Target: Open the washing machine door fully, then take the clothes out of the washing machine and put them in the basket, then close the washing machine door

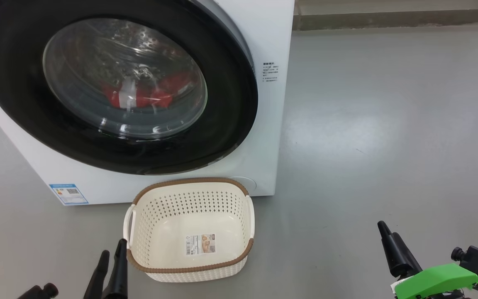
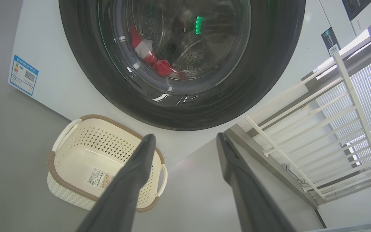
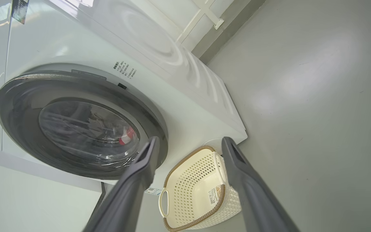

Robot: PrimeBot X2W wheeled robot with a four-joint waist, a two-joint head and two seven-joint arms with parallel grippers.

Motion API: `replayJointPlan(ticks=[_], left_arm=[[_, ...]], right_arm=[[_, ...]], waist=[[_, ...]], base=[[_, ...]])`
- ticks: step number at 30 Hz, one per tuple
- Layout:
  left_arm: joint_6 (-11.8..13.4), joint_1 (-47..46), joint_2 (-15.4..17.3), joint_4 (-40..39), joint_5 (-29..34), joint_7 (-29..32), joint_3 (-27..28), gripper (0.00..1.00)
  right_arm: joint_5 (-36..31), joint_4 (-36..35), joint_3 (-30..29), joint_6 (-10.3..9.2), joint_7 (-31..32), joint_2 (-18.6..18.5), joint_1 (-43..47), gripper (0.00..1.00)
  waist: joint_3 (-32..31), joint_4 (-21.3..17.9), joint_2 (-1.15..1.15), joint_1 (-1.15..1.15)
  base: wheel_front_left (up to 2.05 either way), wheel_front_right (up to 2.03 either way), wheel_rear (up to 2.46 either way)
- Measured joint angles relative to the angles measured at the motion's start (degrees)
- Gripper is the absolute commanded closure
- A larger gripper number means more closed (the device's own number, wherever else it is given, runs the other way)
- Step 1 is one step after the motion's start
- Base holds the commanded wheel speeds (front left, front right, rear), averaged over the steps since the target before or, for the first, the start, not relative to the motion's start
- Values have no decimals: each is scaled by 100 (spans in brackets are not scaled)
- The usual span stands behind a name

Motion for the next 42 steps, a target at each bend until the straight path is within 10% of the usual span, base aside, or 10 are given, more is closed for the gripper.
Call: replayJointPlan(ticks=[42], left_arm=[[181, 149, 68, -370, 2930, -680, -219, 0]], right_arm=[[-2116, -179, 1, 8, -675, -192, -2, 0]], waist=[[-1, 19, 0, 0]], base=[[0, 0, 0]])
